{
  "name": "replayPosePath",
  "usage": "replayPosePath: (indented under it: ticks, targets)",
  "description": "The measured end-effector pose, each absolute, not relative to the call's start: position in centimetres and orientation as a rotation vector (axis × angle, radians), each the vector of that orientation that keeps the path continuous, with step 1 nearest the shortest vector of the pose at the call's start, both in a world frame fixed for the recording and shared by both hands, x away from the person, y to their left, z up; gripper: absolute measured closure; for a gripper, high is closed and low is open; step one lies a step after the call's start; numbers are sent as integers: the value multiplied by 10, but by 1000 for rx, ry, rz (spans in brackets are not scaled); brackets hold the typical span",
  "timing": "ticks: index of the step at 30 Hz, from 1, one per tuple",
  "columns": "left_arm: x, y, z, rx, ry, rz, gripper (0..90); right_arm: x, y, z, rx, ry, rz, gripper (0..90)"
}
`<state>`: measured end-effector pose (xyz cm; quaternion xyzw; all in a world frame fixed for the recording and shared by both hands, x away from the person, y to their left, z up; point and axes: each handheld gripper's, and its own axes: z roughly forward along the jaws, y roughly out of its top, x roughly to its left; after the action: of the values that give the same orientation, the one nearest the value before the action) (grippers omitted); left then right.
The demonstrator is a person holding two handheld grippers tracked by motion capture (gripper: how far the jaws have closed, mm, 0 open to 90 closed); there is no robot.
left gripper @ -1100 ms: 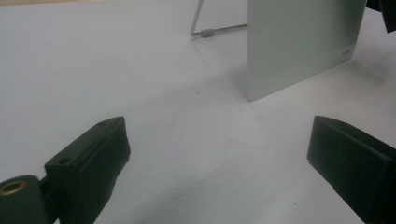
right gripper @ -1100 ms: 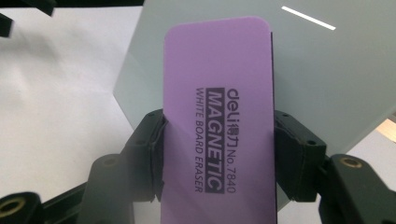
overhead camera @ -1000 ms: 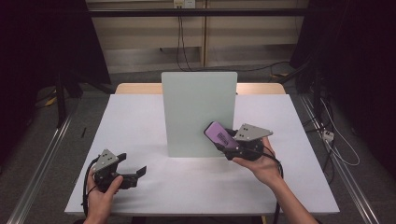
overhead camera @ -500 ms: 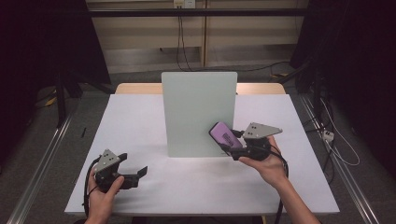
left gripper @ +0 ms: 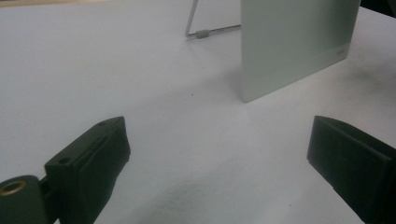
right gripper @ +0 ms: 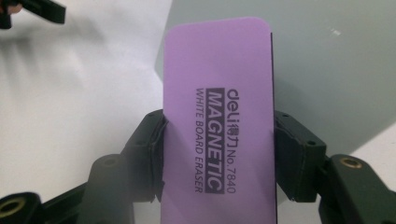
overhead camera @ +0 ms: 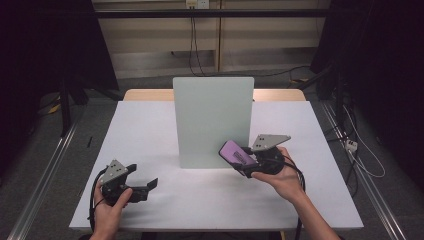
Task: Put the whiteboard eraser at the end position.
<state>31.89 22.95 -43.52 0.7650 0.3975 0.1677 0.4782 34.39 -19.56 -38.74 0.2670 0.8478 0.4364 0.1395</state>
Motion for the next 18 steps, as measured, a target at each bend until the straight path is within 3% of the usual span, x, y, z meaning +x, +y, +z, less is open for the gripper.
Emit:
replayPosePath:
  ticks: [18]
  targets:
    - [319, 228, -435, 1886, 966, 418, 54, 339, -176, -390, 744, 2633, 1140, 416]
